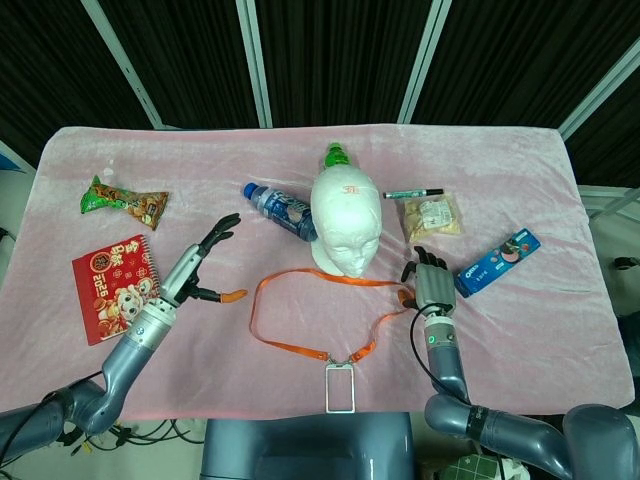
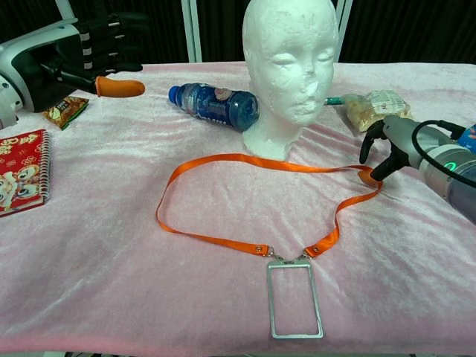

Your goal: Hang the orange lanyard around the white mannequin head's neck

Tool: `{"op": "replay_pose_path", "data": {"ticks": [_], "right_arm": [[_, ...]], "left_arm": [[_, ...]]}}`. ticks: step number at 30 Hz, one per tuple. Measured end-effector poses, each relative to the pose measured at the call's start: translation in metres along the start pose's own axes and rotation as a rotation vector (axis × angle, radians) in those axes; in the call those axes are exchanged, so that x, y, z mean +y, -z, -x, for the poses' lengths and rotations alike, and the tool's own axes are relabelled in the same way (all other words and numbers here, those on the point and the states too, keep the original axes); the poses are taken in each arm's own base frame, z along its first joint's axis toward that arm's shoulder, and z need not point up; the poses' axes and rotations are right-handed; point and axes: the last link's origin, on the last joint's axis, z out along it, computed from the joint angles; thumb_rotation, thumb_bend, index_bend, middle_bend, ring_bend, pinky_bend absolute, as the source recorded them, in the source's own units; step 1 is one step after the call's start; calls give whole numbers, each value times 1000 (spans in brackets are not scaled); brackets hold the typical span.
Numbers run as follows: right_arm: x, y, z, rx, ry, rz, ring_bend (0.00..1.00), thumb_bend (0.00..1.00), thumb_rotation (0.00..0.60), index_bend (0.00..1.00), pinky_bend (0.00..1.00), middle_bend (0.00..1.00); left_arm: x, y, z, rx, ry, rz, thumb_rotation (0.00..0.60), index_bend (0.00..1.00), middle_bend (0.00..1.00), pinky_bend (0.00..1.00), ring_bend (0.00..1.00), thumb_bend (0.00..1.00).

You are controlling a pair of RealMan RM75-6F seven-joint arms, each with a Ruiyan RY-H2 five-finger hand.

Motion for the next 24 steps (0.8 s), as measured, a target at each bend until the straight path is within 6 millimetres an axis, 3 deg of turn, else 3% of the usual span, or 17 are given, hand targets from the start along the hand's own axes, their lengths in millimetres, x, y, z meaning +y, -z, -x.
{"op": "replay_pose_path", "data": {"ticks": [24], "right_arm": [[-2, -10, 6, -8, -16, 7, 138, 303, 600, 615, 142, 103]], "left_arm": [[-11, -2, -4, 11, -3, -30, 600, 85, 4, 97, 0, 145]]}}
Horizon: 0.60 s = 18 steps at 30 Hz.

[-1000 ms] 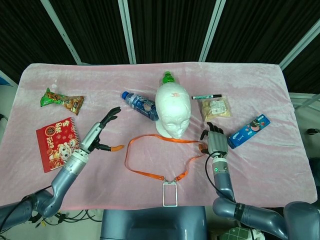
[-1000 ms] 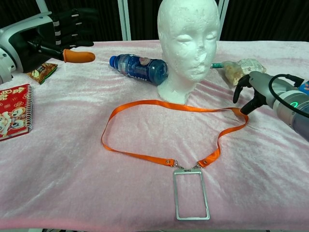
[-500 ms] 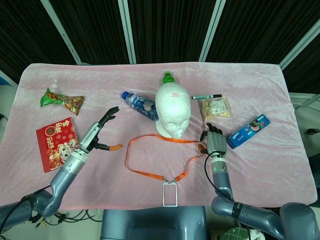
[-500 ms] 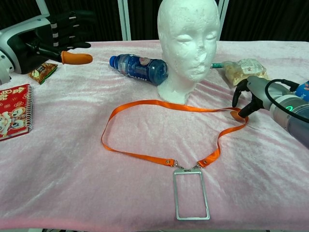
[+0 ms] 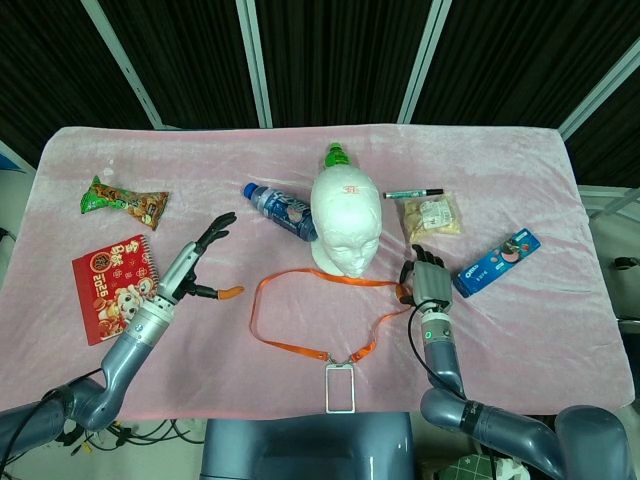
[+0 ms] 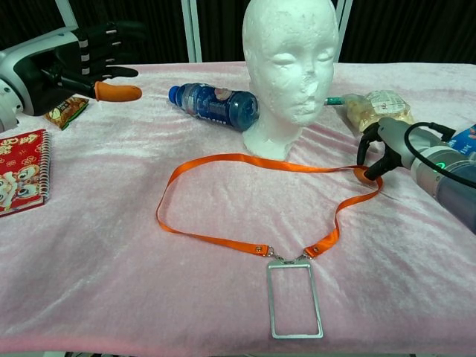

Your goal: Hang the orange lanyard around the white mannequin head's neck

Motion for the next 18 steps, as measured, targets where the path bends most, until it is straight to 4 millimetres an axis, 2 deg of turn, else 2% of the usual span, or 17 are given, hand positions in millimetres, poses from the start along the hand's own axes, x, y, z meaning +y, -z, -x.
{"op": "replay_pose_path", "data": {"ticks": [8, 11, 14, 18], "right_arm": [[0, 0, 1, -5, -6, -4, 138, 416, 600, 653, 142, 103], [0, 0, 1, -11, -7, -5, 138, 427, 600, 669, 142, 103], [1, 0, 1, -16, -11, -7, 138, 427, 600, 679, 142, 103], [1, 2, 0, -17, -15, -11, 139, 427, 600, 681, 142, 103]], "left_arm": [[-3, -1, 1, -2, -3, -7, 600, 89, 4, 97, 0, 145], [-4, -1, 1, -1, -16, -11, 600, 132, 17, 97, 0, 147], [-6, 0, 1, -1, -36, -18, 600, 215, 61, 98, 0, 203], [-9, 1, 1, -4, -70, -37, 600, 229, 75, 98, 0, 262]]}}
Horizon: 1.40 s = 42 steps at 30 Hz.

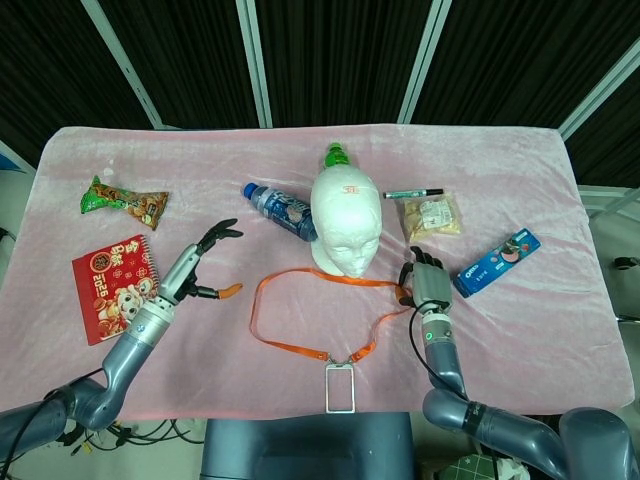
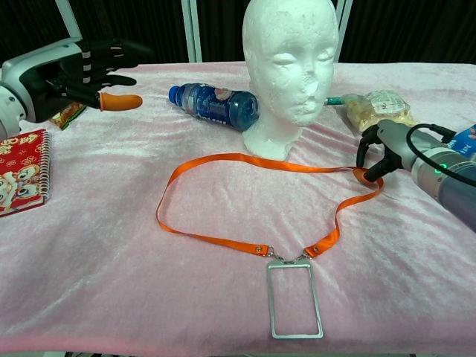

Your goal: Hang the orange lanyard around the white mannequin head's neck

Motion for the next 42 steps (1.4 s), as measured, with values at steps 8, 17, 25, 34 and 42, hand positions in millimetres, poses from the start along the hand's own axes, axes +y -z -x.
{"op": "replay_pose_path", "data": {"ticks": [8, 17, 25, 34, 42], "right_arm": [[-3, 2, -2, 3, -8, -14, 139, 428, 600, 685, 142, 103], [-2, 3, -4, 7, -12, -8, 139, 428, 600, 692, 142, 103], [-3, 4, -4, 3, -14, -13, 140, 427, 600, 694, 142, 103], [-3, 4, -3, 2, -14, -14, 141, 428, 600, 698, 142, 103], [-4, 5, -3, 2, -17, -19, 141, 428, 600, 698, 142, 103]], "left_arm": [[-9, -2, 5, -7, -127, -119, 600, 339, 102, 65, 0, 300], [-14, -20, 6, 39, -319, -319, 600, 397, 105, 0, 0, 276], [-8, -45, 22, 46, -498, -506, 600, 428, 102, 0, 0, 254], [13, -77, 54, 23, -515, -612, 600, 458, 104, 0, 0, 262], [27, -97, 69, 13, -469, -642, 600, 460, 105, 0, 0, 264]]}}
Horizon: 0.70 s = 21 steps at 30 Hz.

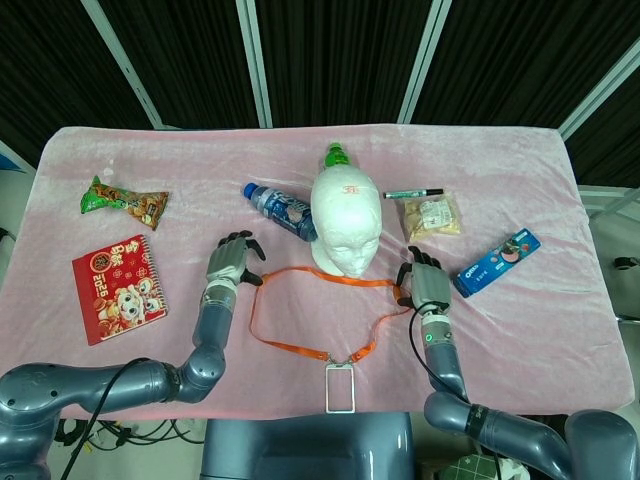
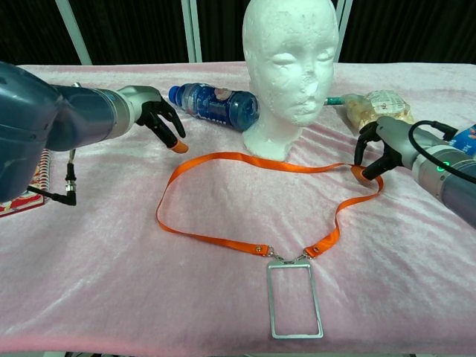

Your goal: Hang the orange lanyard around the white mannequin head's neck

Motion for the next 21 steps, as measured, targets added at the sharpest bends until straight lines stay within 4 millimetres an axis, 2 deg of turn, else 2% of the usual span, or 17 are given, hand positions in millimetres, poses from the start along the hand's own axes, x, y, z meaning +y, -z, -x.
{"op": "replay_pose_path", "data": {"ticks": [11, 21], "right_arm": [[2, 1, -3, 6, -4, 4, 141, 428, 600, 701, 142, 103], [4, 1, -4, 2, -8, 9, 141, 428, 600, 703, 142, 103]], "left_arm": [[-1, -6, 15, -66, -64, -9, 600, 480, 107, 0, 0, 265], [-5, -10, 20, -68, -103, 17, 600, 502, 107, 0, 0, 291]]}}
